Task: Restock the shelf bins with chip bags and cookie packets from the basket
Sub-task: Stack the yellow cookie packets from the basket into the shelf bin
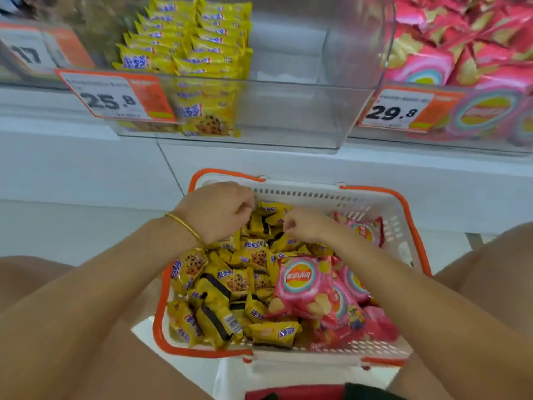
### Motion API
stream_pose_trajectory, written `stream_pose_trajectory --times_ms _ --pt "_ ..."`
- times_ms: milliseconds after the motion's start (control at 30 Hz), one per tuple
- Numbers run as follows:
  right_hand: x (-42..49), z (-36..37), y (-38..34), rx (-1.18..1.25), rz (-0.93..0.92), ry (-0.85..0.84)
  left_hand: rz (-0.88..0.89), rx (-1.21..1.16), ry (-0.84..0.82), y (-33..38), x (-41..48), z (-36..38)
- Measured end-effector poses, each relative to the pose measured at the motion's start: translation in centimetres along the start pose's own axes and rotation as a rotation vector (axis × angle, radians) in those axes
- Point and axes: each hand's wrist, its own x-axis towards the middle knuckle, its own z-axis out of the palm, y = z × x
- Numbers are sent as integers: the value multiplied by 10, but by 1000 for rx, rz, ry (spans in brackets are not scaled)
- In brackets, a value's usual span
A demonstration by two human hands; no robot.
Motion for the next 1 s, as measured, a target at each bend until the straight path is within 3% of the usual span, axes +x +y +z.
stream_pose_trajectory --times_ms 233,500,800,900,1000 --pt "45 49 7 -307 -108 -291 -12 2 -28 0 6 6" --pt "37 46 31 -172 -167 -263 -12 -5 -62 2 11 12" --pt "-2 1 31 333 -158 265 -33 -49 -107 9 17 17" --pt "-19 -16 16 584 -138 278 4 -127 -58 14 18 16" --pt "-36 -26 -1 1021 -29 172 45 -92 -51 21 13 18"
